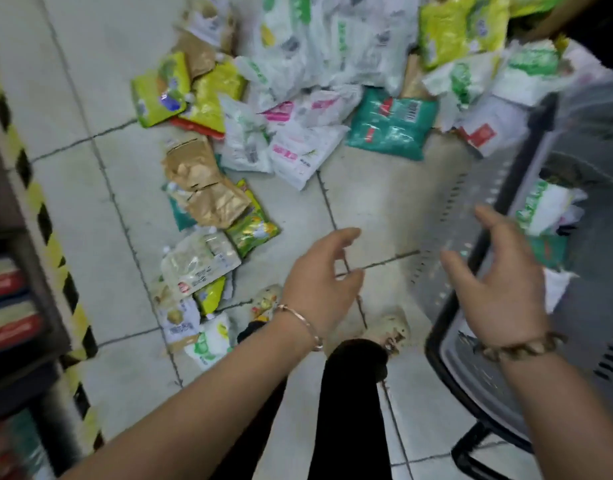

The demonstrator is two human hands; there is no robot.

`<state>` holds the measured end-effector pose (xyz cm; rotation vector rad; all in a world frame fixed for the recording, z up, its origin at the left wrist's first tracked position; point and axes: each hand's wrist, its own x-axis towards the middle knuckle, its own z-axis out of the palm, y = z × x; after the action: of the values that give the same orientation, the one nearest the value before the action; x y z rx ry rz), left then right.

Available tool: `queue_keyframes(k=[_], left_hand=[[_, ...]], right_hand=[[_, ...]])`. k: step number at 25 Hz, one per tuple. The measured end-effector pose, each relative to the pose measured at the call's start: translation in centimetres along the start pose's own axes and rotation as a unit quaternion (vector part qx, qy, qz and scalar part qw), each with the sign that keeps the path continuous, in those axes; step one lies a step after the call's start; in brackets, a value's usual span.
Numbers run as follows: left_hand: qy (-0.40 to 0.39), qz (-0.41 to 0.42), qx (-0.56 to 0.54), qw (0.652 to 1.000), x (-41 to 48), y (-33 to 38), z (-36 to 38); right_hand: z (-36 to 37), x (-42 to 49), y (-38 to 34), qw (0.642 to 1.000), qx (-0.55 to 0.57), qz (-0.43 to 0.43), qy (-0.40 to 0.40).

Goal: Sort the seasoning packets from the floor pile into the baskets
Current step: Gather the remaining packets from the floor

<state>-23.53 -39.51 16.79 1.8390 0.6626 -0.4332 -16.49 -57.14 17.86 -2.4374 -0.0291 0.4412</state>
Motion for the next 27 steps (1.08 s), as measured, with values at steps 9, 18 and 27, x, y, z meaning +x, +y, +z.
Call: queue_keyframes(k=[9, 18, 27], left_hand=[[0.200, -0.315, -0.093, 0.923, -6.4, -22.7, -12.3], [0.268, -0.485, -0.184, 0.812, -9.8, -42.2, -6.4], [0.333, -0.474, -0.288, 0.763, -8.4, -54.0, -1.3]], right_hand=[[21.5, -2.4, -9.7, 0.946, -0.108, -0.061, -0.299], [42.3, -8.7, -4.3, 0.838, -0.204, -0.079, -0.499], [60.2, -16.0, 2.5, 0.751, -0.341, -0.068, -0.561]])
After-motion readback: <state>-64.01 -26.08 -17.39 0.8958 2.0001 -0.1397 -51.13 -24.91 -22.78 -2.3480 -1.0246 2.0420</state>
